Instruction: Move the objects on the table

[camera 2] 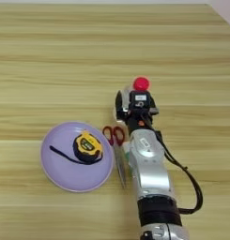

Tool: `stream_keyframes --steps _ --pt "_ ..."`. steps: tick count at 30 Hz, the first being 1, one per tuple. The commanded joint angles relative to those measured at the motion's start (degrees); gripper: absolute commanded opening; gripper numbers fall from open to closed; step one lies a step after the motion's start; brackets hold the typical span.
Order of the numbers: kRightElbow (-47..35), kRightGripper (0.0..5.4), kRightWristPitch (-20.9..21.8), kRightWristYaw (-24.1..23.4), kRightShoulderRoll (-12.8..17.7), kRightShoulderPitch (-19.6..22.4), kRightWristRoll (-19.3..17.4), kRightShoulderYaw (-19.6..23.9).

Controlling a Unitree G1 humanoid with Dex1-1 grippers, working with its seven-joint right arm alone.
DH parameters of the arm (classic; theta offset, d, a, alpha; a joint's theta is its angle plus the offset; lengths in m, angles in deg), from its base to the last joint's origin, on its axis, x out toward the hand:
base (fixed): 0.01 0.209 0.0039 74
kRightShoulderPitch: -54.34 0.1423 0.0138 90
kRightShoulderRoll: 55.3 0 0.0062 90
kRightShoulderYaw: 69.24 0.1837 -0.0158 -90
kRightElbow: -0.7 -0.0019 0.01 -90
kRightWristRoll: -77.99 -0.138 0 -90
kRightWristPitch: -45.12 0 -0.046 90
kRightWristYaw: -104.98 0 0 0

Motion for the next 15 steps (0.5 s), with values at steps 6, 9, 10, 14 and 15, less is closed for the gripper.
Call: stream_keyframes --steps 6,9,10,14,15 --pt "-8.33 3.29 -0.04 4.77 -1.76 4.81 -0.70 -5.25" --pt "-9.80 3.28 0.09 6.54 -2.66 4.30 -0.57 -7.34" --pt "-10.15 3.28 0.02 6.96 -2.89 4.20 -0.56 -7.82" --pt "-10.57 3.28 -0.55 8.17 -3.88 4.13 -0.68 -9.41" --pt "-10.44 3.28 -0.95 8.65 -4.34 4.06 -0.99 -9.87"
